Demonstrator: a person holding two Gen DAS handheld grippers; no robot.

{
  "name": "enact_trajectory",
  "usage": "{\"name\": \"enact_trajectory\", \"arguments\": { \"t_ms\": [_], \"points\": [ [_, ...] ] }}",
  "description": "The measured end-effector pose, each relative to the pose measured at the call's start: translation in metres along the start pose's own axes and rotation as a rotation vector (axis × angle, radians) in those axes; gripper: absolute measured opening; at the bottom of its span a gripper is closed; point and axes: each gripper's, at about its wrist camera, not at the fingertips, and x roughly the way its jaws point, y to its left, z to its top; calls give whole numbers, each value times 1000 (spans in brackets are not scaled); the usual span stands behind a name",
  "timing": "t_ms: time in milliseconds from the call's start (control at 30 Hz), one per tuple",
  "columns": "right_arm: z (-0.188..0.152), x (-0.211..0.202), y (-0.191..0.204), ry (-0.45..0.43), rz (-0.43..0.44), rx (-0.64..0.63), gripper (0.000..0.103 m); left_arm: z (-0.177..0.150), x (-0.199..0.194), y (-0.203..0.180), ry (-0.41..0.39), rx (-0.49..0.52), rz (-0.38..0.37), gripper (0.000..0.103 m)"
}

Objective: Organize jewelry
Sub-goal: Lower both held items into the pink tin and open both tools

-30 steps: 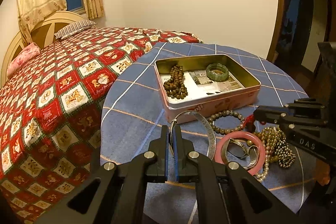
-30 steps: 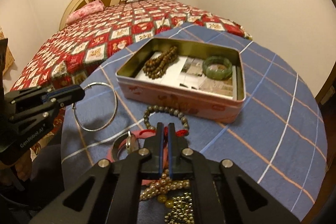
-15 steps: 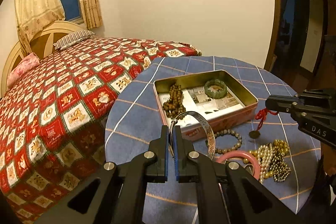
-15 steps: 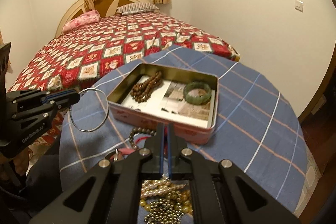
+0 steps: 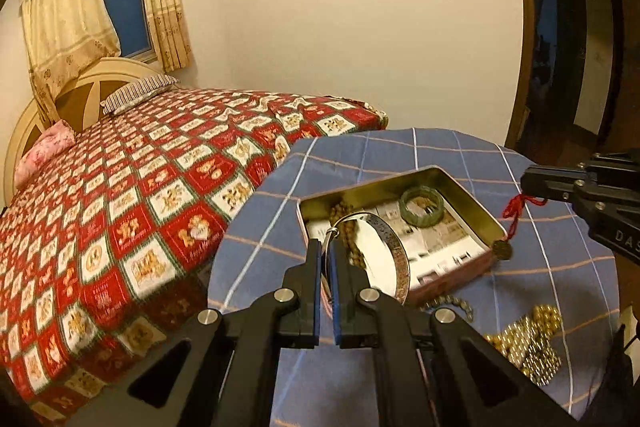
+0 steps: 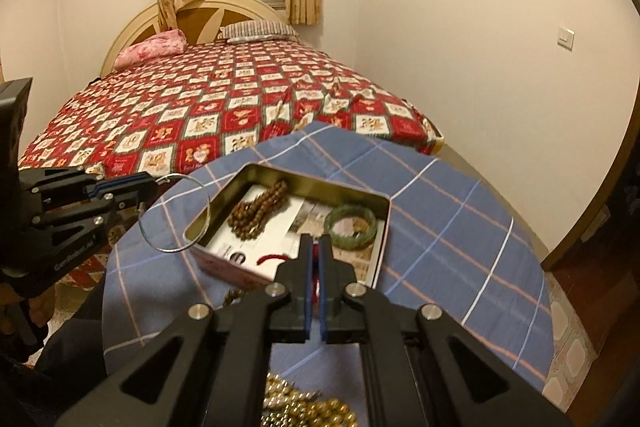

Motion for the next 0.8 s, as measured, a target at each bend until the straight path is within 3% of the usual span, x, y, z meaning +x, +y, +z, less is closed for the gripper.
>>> {"name": "enact_trajectory", "arguments": {
  "t_ms": [367, 800],
  "points": [
    [33, 16, -12, -24, -25, -17, 3, 33, 34, 1, 2, 25, 21, 3],
    [28, 69, -19, 38, -43, -15, 3, 25, 77, -11, 69, 56, 44, 3]
  ]
}}
